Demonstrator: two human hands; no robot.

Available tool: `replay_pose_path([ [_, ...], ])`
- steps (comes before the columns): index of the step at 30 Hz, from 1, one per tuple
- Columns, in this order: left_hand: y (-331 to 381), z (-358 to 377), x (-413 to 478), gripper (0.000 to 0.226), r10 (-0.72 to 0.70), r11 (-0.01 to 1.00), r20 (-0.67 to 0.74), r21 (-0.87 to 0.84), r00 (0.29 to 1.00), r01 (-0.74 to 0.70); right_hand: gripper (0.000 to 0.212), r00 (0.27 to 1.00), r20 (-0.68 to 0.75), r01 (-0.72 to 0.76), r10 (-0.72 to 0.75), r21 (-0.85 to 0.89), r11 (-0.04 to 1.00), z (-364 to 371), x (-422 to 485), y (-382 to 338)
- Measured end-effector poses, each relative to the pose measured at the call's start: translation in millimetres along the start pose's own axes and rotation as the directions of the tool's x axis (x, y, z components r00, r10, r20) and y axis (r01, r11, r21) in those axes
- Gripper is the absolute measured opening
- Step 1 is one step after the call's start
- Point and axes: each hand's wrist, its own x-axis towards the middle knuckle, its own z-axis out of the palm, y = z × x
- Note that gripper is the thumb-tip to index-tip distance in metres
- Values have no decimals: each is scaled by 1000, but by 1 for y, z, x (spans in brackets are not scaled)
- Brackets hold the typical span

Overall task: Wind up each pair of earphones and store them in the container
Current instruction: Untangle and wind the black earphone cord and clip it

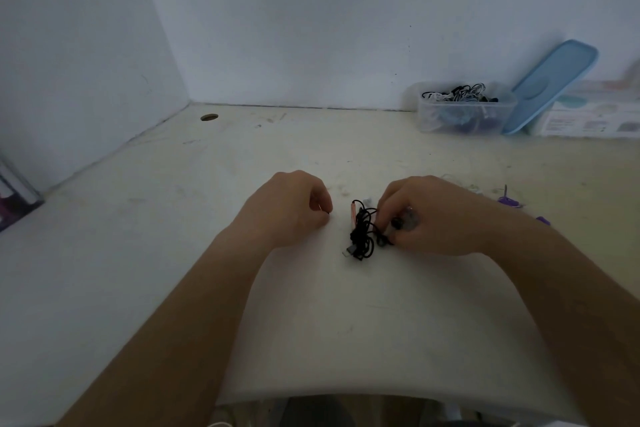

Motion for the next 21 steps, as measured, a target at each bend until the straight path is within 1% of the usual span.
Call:
replay_pose_path([
  [3, 0, 0, 0, 9, 4, 1000, -3, -4, 1000, -4, 30, 1000, 7, 1, -1, 4, 1000, -1, 0, 0],
  [9, -1, 0, 0, 10, 17, 1000, -10, 21, 1000, -17, 24, 1000, 9, 15, -15, -26, 1000, -2, -1, -1],
  [11, -1, 0, -1, 9, 48, 999, -44, 26, 998, -47, 21, 1000, -7, 12, -12, -28, 1000, -2, -1, -2],
  [15, 4, 0, -2, 14, 84, 992, -211, -75, 974, -102, 11, 997, -74, -27, 25, -25, 999, -2, -2, -2],
  [17, 10, 0, -3, 14, 113, 975, -276, -153, 954, -160, 9, 992, -109, -57, 58, 9, 998, -3, -2, -1],
  [19, 18, 2, -5, 15, 158, 942, -285, -245, 945, -232, 11, 988, -137, -64, 72, 56, 996, -4, -2, -1],
  [21, 23, 7, -7, 17, 199, 919, -246, -289, 949, -268, 15, 985, -158, -56, 70, 91, 994, -5, -3, -1],
])
